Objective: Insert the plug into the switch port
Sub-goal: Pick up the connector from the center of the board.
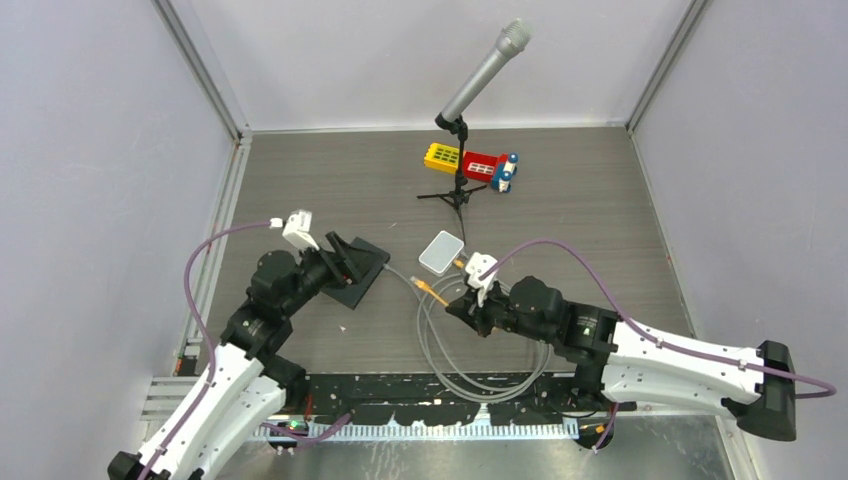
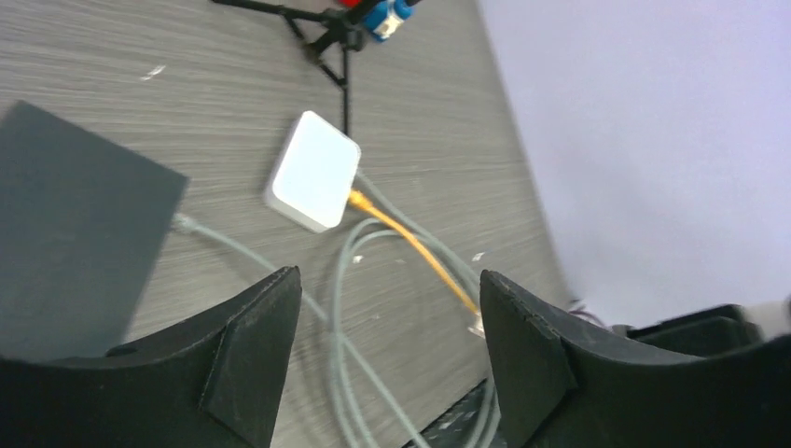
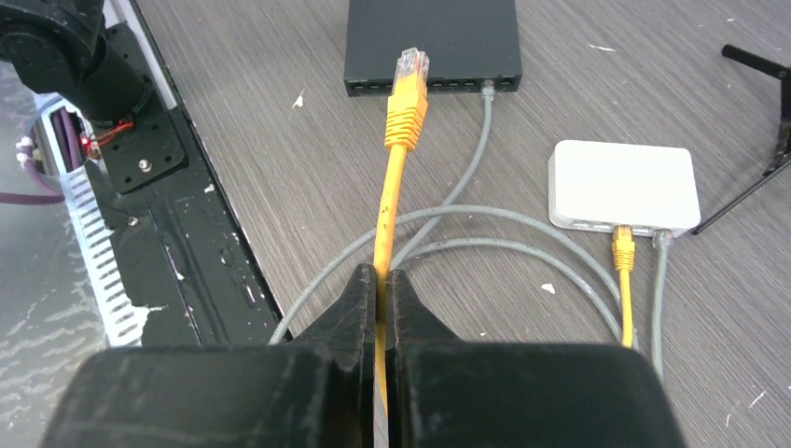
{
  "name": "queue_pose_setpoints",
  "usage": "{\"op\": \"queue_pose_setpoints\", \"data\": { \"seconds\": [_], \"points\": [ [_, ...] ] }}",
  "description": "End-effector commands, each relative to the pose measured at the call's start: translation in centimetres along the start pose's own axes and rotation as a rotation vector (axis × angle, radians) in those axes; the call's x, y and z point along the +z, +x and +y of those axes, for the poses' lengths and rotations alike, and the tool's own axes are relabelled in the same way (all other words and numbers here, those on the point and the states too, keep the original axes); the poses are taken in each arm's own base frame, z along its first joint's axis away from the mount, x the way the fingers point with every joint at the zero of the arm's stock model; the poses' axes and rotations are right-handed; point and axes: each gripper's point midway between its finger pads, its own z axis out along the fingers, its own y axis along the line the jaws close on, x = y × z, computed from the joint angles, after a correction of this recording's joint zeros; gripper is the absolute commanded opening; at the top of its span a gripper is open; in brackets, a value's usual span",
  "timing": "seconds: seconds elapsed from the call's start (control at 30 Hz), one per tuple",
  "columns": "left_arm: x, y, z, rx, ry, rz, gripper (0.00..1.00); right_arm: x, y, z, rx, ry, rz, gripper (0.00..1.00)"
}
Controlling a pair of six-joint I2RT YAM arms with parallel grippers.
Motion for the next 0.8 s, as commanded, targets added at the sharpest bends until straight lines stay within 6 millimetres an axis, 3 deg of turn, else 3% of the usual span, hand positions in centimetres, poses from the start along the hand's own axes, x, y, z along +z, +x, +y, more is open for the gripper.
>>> {"op": "queue_pose_setpoints", "data": {
  "seconds": [0.0, 0.27, 0.43, 0.77],
  "points": [
    [-0.9, -1.8, -3.7, -0.186, 0.185, -0.098, 0.73, -1.0, -3.8, -0.3, 0.04, 0.024, -0.174, 0.01],
    [-2.1, -3.3, -6.6, -0.277, 0.336, -0.148, 0.77, -3.7, -8.8, 0.0, 0.098, -0.006, -0.401, 0.0],
    [-2.4, -5.0, -9.8, -0.274, 0.477, -0.16, 0.78, -5.6, -11.0, 0.1, 0.117, -0.021, -0.497, 0.0],
    [-3.0, -7.1, -14.8, -0.218, 0.722, -0.15, 0.78, -6.9, -11.4, -0.1, 0.139, -0.021, -0.562, 0.0]
  ]
}}
